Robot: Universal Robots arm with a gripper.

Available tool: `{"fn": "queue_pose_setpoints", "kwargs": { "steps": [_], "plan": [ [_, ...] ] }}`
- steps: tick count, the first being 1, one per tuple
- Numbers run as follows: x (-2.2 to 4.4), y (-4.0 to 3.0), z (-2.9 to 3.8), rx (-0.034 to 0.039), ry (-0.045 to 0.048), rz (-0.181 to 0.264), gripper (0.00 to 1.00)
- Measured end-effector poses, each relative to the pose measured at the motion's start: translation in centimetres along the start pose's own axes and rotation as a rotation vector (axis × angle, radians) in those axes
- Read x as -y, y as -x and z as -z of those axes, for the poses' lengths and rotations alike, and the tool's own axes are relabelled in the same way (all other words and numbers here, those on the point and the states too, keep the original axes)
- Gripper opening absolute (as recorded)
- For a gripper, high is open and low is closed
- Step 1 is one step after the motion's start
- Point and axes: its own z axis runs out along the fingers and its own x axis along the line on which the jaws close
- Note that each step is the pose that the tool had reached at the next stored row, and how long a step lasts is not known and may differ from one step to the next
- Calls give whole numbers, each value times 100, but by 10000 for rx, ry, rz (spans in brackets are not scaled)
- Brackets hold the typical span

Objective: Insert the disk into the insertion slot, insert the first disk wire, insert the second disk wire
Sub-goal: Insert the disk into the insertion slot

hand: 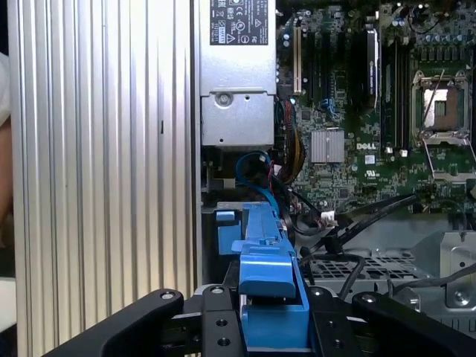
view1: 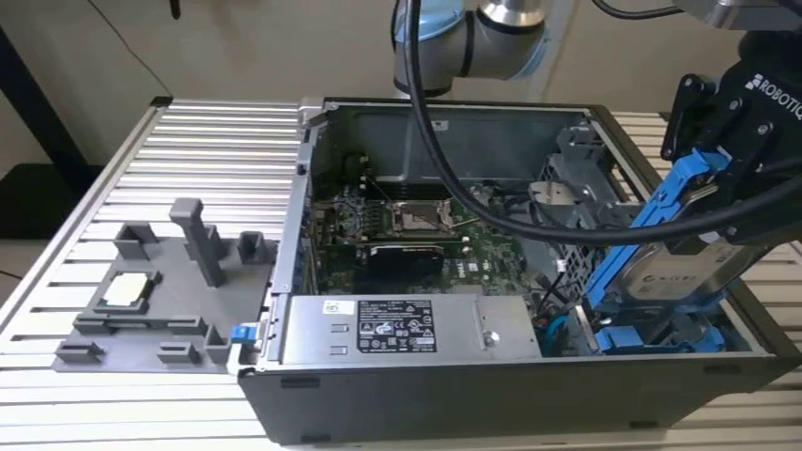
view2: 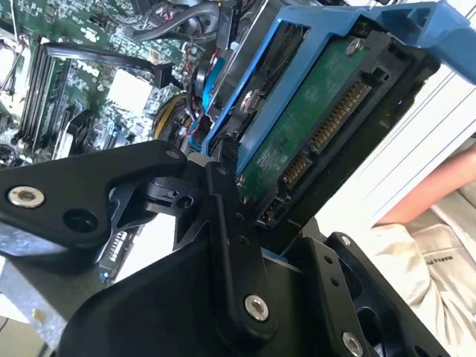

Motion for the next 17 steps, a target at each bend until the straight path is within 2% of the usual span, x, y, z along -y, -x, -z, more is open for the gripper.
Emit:
{"fn": "queue_pose_setpoints", "kwargs": {
  "steps": [9, 17],
  "plan": [
    [1, -1, -36, 0, 0, 0, 33],
    [5, -3, -131, 2, 0, 0, 33]
  ]
}}
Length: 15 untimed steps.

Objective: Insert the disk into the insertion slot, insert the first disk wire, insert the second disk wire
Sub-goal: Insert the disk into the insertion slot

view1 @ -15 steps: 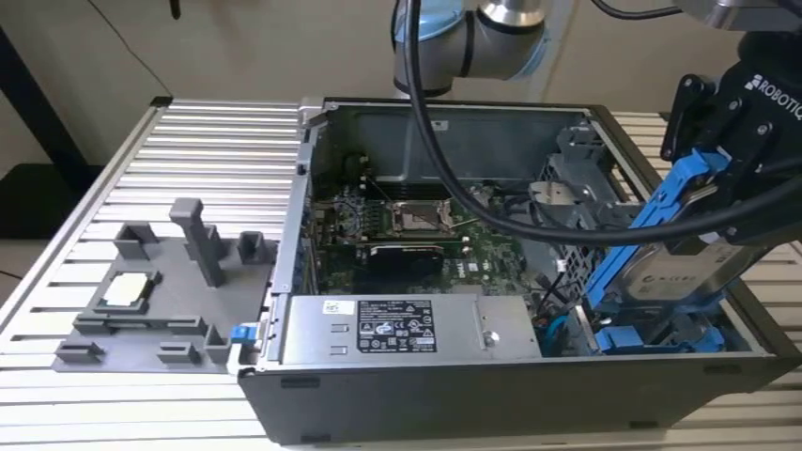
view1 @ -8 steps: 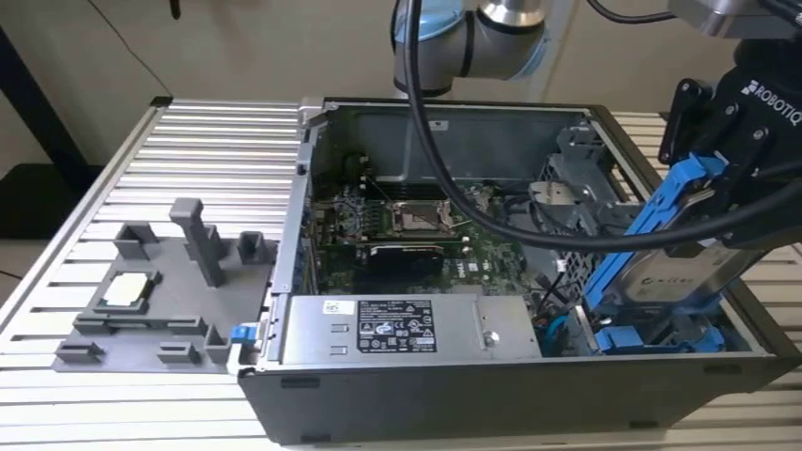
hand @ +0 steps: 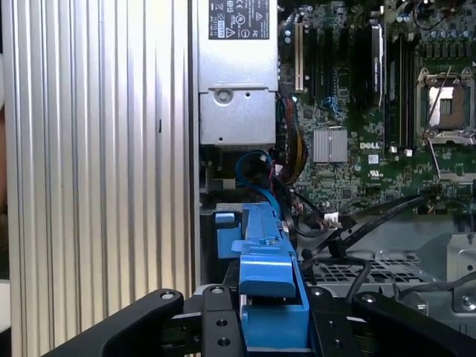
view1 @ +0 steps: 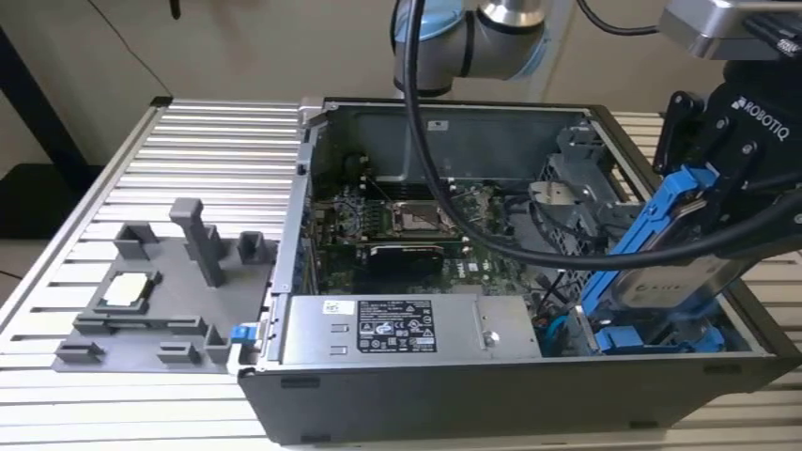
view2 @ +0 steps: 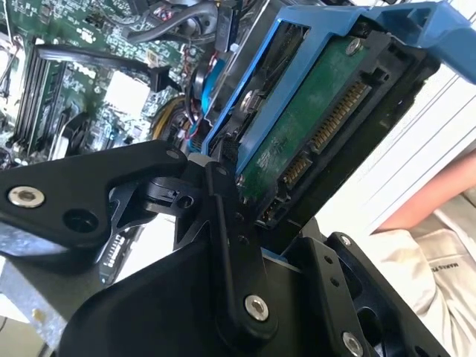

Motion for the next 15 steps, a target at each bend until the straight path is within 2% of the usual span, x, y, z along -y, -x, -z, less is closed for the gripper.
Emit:
{"fn": "queue_pose_setpoints", "kwargs": {
  "steps": [15],
  "plan": [
    [103, -5, -126, 1, 0, 223, 33]
  ]
}}
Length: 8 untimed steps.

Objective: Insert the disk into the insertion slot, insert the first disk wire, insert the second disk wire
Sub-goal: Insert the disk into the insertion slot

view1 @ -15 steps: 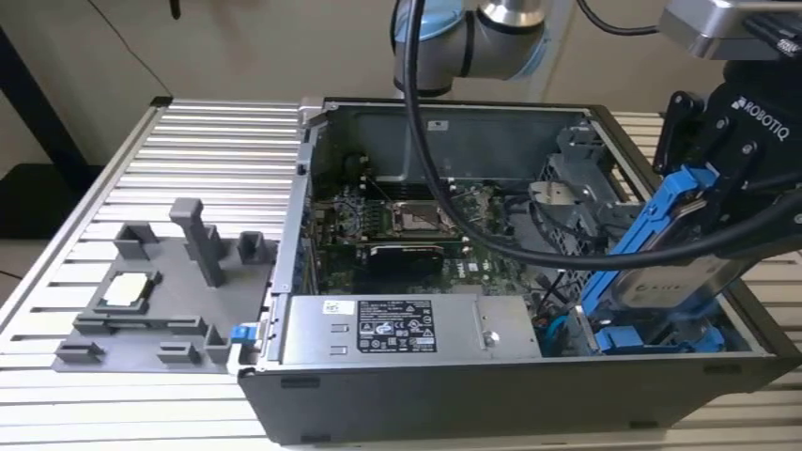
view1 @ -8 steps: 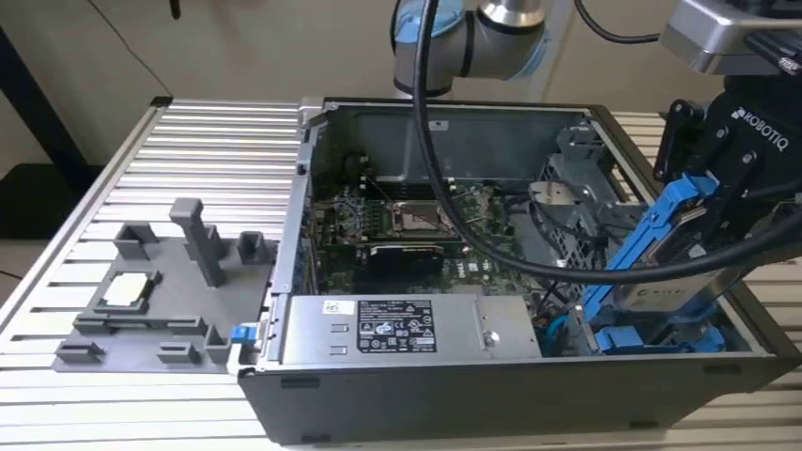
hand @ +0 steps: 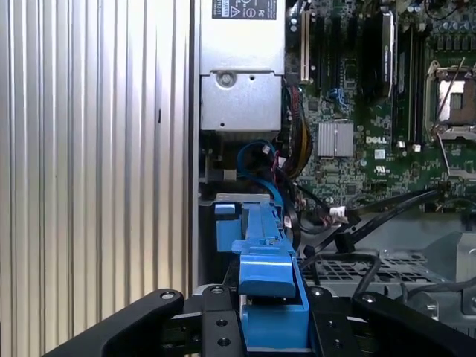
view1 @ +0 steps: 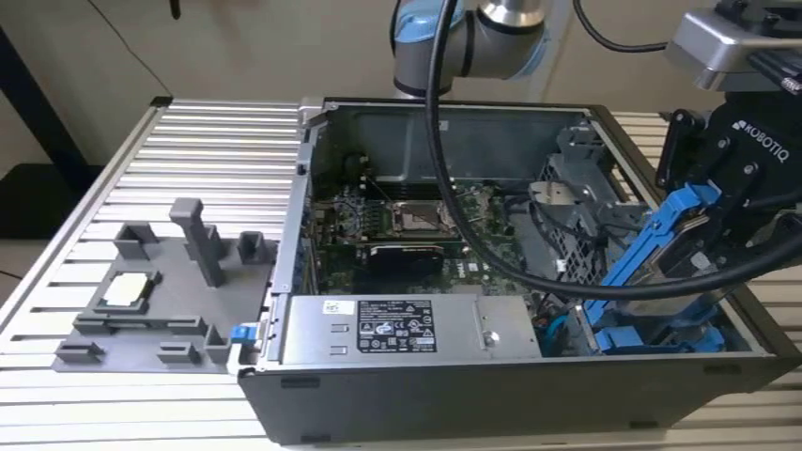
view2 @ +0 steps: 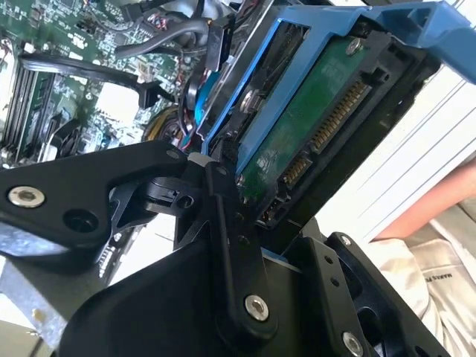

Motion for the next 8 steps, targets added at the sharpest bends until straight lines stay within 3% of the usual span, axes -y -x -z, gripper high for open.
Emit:
{"fn": "queue_pose_setpoints", "kwargs": {
  "steps": [8],
  "plan": [
    [11, 0, -115, 37, 0, 21, 33]
  ]
}}
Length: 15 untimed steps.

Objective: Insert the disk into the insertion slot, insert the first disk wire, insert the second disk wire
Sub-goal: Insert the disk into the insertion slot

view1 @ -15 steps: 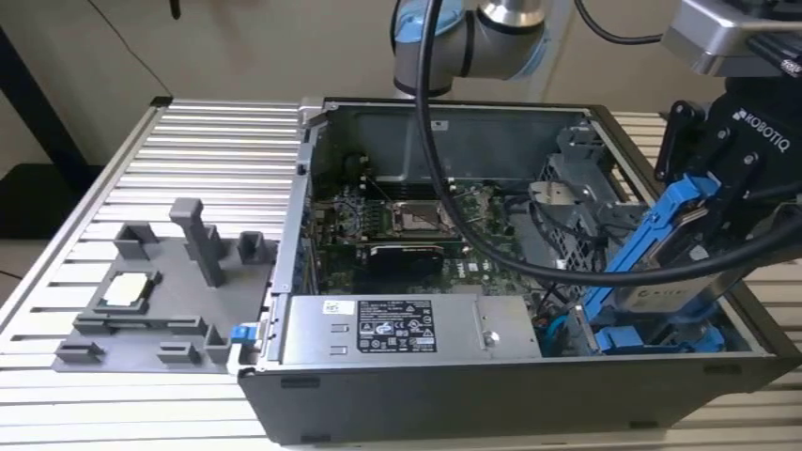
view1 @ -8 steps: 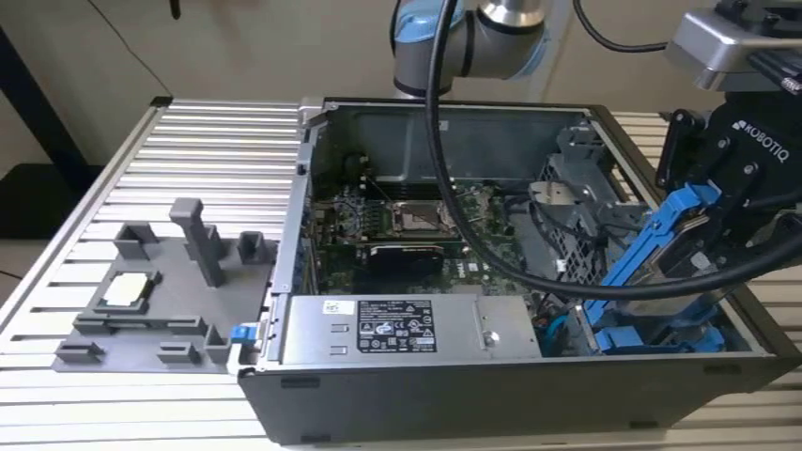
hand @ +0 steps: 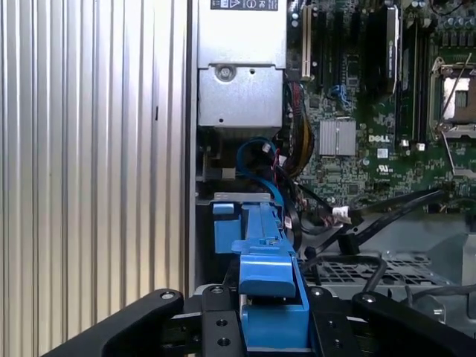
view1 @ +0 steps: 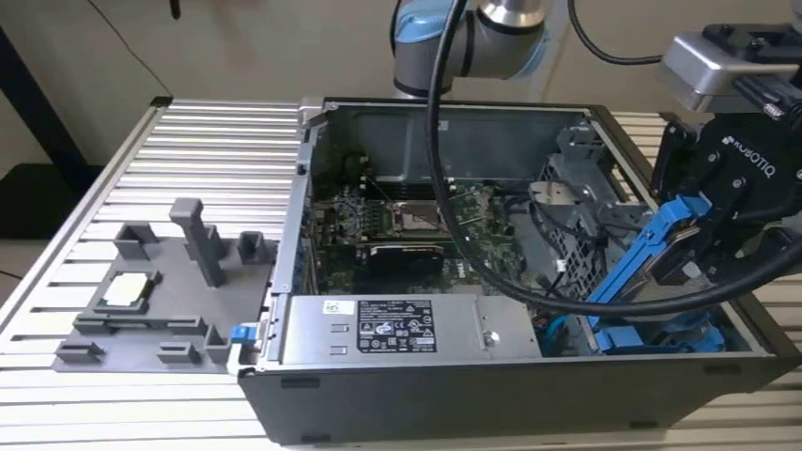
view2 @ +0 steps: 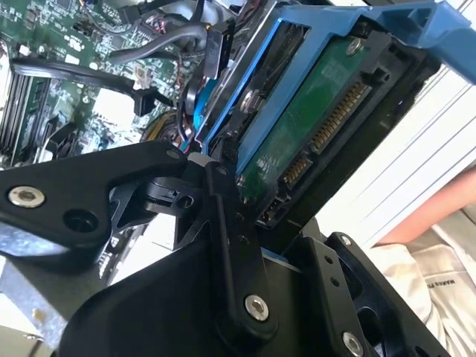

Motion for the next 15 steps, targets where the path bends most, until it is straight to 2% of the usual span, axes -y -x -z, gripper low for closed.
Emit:
{"fn": "queue_pose_setpoints", "kwargs": {
  "steps": [15],
  "plan": [
    [10, -1, -269, 133, -11, 5, 33]
  ]
}}
